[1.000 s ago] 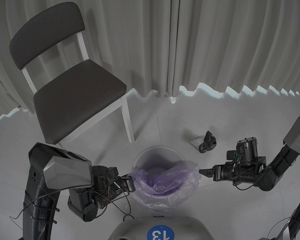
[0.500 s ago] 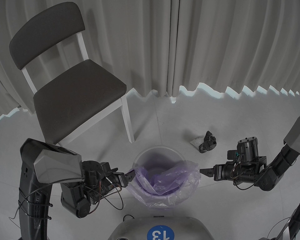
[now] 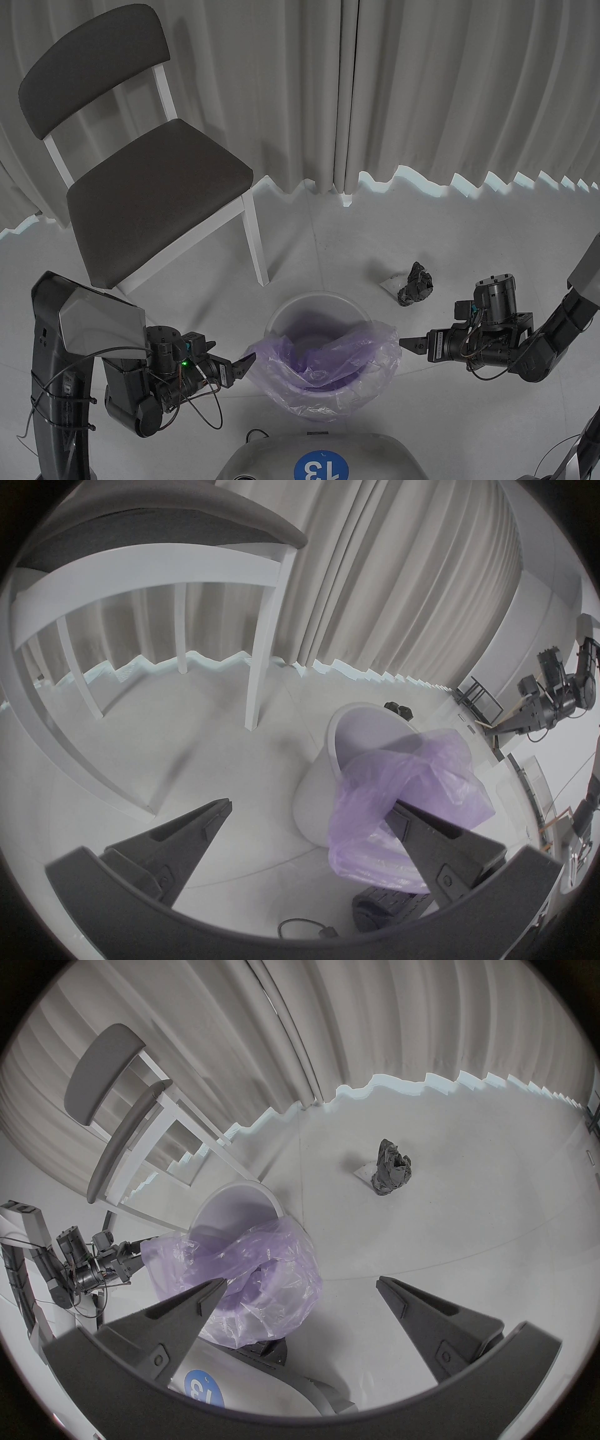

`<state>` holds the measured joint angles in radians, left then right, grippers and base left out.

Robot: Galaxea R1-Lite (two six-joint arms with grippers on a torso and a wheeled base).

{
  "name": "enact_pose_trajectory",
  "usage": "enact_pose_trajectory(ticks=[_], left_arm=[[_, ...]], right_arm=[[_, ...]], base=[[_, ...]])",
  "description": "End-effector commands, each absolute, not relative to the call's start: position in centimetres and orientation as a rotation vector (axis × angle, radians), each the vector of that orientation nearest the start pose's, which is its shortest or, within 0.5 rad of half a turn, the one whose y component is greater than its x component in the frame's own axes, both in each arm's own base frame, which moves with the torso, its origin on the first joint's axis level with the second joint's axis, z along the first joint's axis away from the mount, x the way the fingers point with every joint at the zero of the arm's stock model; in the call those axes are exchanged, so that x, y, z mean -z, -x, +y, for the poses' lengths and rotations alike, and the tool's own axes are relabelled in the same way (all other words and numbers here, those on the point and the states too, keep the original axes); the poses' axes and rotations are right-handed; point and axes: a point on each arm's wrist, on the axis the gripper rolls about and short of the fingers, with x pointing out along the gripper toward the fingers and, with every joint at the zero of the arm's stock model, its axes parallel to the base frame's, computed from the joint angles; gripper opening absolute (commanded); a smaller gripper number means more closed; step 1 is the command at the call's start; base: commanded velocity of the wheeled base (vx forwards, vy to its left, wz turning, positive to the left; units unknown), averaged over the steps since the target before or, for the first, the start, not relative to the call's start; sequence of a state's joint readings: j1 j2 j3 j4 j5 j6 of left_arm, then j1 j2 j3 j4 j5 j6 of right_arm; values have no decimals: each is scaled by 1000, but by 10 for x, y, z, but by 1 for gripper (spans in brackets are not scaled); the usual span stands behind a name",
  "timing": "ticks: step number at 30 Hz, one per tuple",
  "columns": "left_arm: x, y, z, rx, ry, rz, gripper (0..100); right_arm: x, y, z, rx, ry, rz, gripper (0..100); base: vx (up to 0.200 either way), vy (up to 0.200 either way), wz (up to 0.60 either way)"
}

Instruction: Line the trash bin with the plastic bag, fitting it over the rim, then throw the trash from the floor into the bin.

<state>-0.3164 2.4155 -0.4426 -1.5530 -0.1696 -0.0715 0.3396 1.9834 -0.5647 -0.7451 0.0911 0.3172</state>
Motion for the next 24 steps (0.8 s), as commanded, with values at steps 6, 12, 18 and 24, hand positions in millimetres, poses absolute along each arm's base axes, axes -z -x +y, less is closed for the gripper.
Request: enact_pose_trajectory(ticks=[6, 12, 18, 24], left_arm=[[79, -298, -122, 488, -39, 522, 100], [88, -299, -123, 484, -45, 538, 100], [89, -300, -127, 470, -56, 530, 100], [90, -301, -138, 441, -75, 505, 100]], right_arm=[[-48, -283, 103, -307, -215, 738, 100], [-45, -283, 104, -306, -213, 747, 100], [-45, -282, 107, -316, -208, 750, 100], [-44, -281, 109, -322, -206, 755, 100]], base=[[0, 0, 0], [0, 0, 0], [0, 0, 0], [0, 0, 0]])
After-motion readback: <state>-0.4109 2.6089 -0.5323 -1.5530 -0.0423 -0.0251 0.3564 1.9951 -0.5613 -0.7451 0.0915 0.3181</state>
